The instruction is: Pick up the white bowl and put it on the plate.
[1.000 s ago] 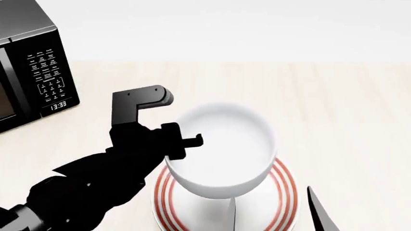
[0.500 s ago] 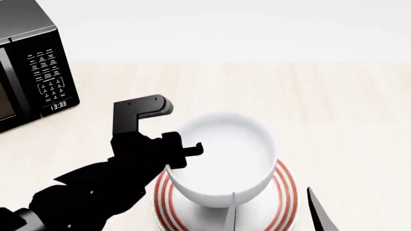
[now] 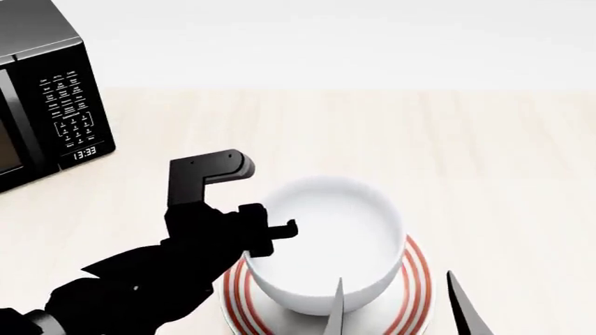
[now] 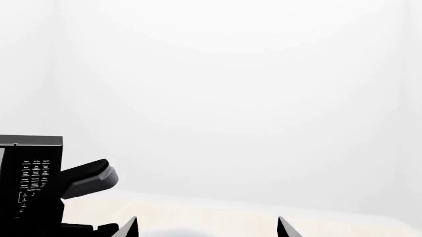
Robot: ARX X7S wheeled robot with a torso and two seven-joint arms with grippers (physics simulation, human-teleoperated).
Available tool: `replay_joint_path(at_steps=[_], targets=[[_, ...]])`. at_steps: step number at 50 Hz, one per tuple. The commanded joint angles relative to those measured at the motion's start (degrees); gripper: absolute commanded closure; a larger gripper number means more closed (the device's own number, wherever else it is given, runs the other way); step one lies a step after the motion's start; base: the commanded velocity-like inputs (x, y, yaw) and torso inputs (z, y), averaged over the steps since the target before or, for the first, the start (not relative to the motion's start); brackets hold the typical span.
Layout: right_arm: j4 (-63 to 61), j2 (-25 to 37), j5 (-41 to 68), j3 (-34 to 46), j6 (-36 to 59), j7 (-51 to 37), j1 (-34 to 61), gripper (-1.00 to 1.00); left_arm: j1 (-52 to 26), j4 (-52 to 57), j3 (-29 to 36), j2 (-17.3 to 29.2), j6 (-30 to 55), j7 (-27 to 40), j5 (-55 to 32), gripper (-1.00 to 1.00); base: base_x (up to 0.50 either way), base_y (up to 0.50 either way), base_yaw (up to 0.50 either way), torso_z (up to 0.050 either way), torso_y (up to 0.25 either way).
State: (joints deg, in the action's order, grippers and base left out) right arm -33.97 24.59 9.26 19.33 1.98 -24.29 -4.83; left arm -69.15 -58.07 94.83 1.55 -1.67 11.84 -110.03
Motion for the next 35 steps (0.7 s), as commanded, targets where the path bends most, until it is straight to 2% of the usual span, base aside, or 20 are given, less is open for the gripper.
replay_joint_path(at_steps=[1, 35], targets=[[0.1, -0.9, -1.2, -1.2, 0.0, 1.1, 0.1, -1.00, 0.6, 0.0, -3.2, -1.5, -2.4, -1.3, 1.6, 1.00, 0.00, 0.00, 0.00, 0.000, 0.000], [0.4, -0.5, -1.2, -0.8, -0.6, 0.8, 0.1, -1.00, 1.8, -0.3, -3.3, -1.5, -1.3, -1.3, 2.3, 1.00, 0.00, 0.00, 0.00, 0.000, 0.000]])
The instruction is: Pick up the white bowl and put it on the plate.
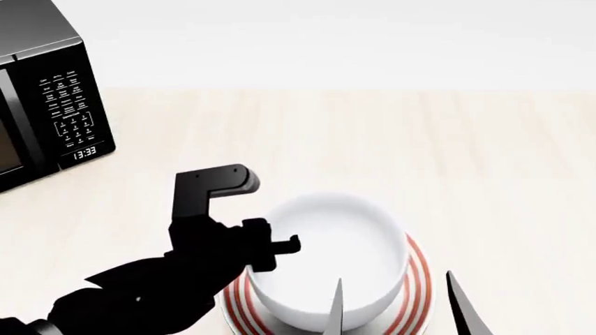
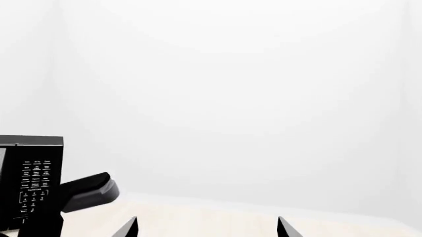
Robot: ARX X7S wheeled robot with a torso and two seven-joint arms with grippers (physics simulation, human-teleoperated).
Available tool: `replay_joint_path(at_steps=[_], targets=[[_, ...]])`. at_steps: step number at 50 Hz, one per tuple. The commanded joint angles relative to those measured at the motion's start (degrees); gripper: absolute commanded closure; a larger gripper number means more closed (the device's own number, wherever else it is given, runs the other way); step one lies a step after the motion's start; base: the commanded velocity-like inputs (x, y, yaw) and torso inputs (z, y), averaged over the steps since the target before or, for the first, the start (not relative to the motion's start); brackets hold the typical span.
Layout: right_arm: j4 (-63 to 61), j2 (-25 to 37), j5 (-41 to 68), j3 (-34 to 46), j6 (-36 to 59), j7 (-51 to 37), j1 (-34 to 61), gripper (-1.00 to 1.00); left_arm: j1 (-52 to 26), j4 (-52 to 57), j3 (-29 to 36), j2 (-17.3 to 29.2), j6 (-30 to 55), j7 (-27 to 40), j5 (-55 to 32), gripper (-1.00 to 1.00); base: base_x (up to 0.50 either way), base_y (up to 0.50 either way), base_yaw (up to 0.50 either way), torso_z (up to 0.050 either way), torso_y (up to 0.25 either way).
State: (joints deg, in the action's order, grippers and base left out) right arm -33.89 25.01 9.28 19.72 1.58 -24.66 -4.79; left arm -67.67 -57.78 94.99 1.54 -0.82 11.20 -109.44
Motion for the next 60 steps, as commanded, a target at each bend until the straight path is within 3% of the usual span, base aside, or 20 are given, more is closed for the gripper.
replay_joint_path(at_steps=[1, 15, 21, 33, 42, 60], targets=[[0.4, -0.9, -1.3, -1.1, -0.2, 1.1, 0.1, -1.00, 0.4, -0.6, -3.5, -1.5, -2.0, -0.8, 1.6, -1.00, 0.00, 0.00, 0.00, 0.000, 0.000], [0.2, -0.7, -1.3, -0.9, -0.2, 1.0, 0.0, -1.00, 0.7, -1.1, -3.4, -1.5, -2.2, -0.3, 1.7, -1.00, 0.00, 0.00, 0.00, 0.001, 0.001], [-0.3, -0.6, -1.1, -1.0, 0.1, 0.8, 0.0, -1.00, -0.9, 0.8, -1.4, -1.4, -6.5, 2.8, 7.5, -1.00, 0.00, 0.00, 0.00, 0.000, 0.000], [-2.0, -0.1, -0.8, -1.6, 1.1, 0.2, 0.1, -1.00, -1.6, 27.7, 3.9, 10.4, -19.6, 20.7, 22.1, -1.00, 0.00, 0.00, 0.00, 0.000, 0.000], [-2.8, 0.1, -0.9, -1.8, 1.3, -0.2, 0.0, -1.00, -2.0, 44.5, 7.6, 20.1, -27.4, 39.9, 38.4, -1.00, 0.00, 0.00, 0.00, 0.000, 0.000], [-5.3, 0.4, -1.5, -1.1, 1.6, -0.6, -0.4, -1.00, -1.0, 68.0, 12.5, 31.8, -25.4, 66.2, 62.2, -1.00, 0.00, 0.00, 0.00, 0.000, 0.000]])
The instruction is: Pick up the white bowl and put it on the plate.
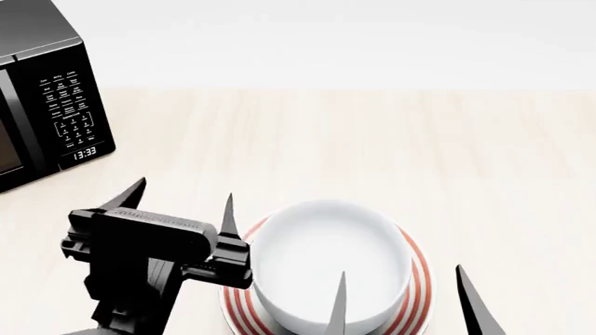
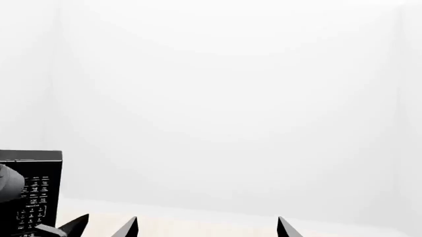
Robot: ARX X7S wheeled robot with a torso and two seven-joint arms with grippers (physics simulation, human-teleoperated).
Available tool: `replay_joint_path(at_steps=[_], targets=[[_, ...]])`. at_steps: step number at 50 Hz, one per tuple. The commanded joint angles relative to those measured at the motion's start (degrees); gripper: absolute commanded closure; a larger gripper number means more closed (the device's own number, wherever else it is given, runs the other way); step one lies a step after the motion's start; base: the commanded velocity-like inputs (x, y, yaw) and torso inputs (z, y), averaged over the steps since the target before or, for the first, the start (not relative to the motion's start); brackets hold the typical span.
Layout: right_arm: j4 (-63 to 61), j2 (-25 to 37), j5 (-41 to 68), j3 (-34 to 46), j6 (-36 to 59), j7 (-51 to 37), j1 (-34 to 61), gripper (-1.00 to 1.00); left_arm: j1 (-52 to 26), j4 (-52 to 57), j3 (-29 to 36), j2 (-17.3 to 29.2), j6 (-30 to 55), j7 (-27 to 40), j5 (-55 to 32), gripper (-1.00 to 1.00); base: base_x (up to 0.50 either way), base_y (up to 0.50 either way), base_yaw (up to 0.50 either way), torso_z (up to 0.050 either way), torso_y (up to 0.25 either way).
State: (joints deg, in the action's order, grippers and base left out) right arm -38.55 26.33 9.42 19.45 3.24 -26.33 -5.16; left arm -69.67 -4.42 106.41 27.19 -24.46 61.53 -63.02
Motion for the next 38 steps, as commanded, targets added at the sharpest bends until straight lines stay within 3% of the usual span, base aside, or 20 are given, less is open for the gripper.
replay_joint_path(at_steps=[1, 16, 23, 38], targets=[[-0.7, -0.9, -1.7, -0.8, 0.0, 1.1, 0.0, -1.00, 1.3, 15.4, 1.3, 6.6, -1.6, 16.6, 16.7, -1.00, 0.00, 0.00, 0.00, 0.000, 0.000], [-7.8, 0.2, -2.7, -1.3, 3.8, -0.2, 0.0, -1.00, 5.5, 26.9, 3.0, 14.5, 3.8, 27.4, 31.1, -1.00, 0.00, 0.00, 0.00, 0.000, 0.000], [-10.9, 0.7, -3.1, -1.4, 5.2, -0.5, 0.0, -1.00, 12.1, 35.4, -3.8, 17.9, 13.8, 28.1, 39.3, -1.00, 0.00, 0.00, 0.00, 0.000, 0.000], [-18.1, 1.5, -4.0, -1.1, 9.1, -1.2, 0.5, -1.00, 20.5, 48.7, -11.4, 21.8, 25.0, 27.8, 48.2, -1.00, 0.00, 0.00, 0.00, 0.000, 0.000]])
